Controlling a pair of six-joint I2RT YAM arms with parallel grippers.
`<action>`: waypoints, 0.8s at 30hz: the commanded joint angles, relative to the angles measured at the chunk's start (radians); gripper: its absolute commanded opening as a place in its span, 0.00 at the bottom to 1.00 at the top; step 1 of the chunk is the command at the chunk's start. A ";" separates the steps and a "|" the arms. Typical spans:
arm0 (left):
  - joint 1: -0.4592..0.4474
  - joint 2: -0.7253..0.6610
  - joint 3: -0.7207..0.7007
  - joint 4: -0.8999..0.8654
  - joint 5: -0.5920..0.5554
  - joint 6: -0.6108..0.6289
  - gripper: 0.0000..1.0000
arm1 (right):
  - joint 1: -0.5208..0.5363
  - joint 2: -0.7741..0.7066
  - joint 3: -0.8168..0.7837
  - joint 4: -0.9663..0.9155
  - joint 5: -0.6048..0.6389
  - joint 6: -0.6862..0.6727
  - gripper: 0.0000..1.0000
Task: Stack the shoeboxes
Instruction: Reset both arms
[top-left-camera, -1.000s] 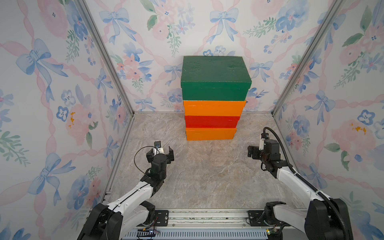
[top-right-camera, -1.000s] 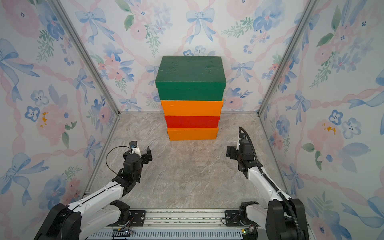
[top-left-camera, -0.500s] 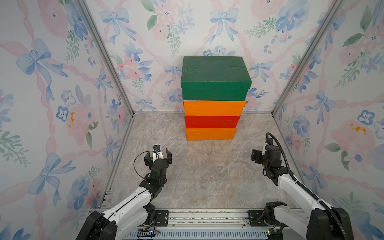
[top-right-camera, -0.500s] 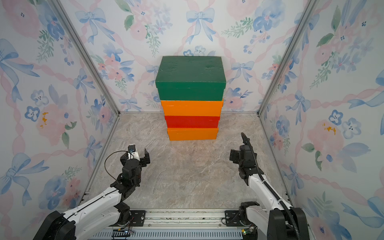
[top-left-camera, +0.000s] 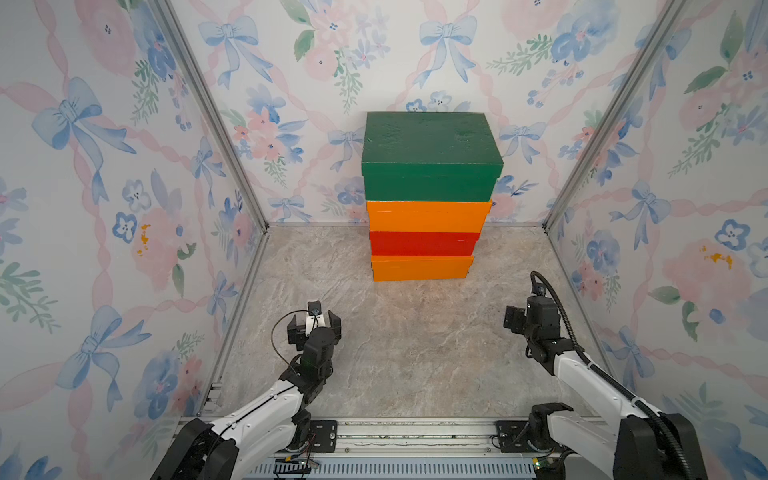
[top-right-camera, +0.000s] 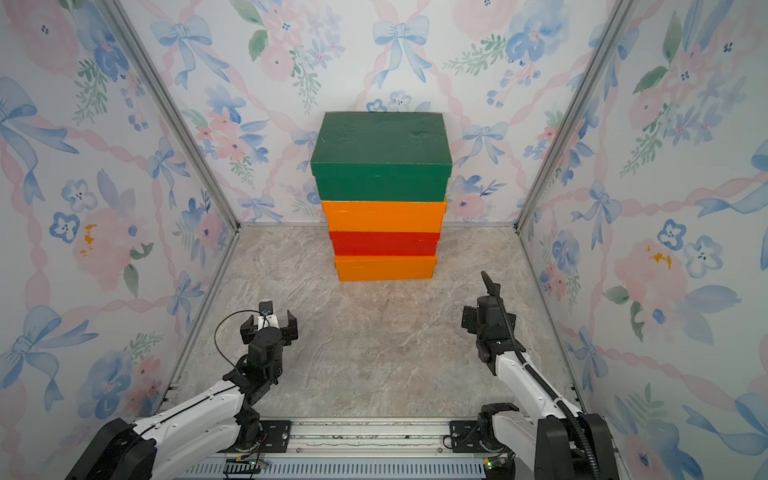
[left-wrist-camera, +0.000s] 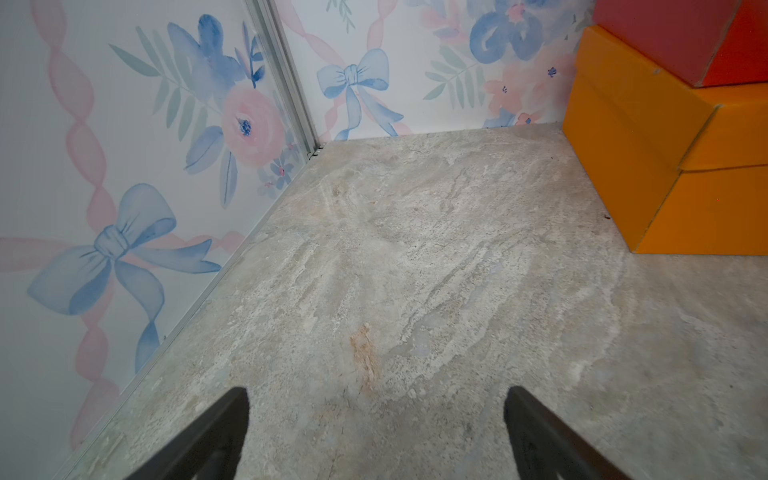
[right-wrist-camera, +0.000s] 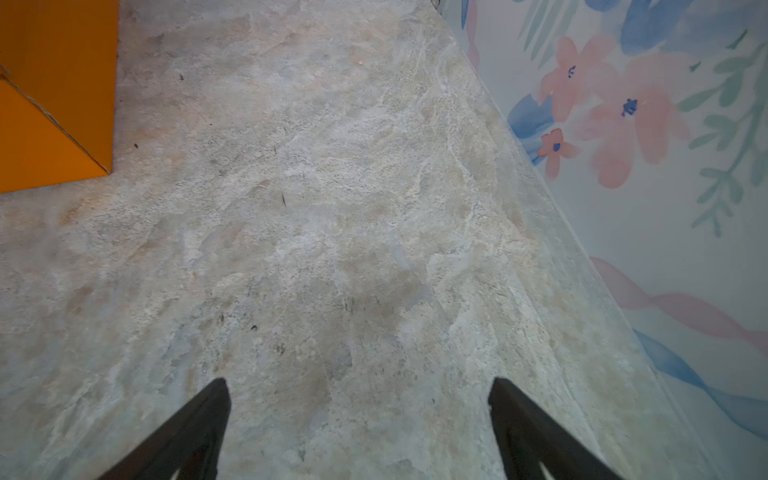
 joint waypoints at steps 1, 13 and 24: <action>-0.004 0.028 0.012 -0.006 -0.013 -0.016 0.98 | 0.011 0.027 -0.002 0.027 0.046 -0.015 0.97; 0.010 0.038 0.019 -0.001 -0.034 -0.044 0.98 | 0.010 0.049 -0.031 0.175 0.086 -0.012 0.97; 0.106 0.055 -0.018 0.176 0.077 -0.002 0.98 | 0.010 0.117 -0.020 0.273 0.094 -0.026 0.97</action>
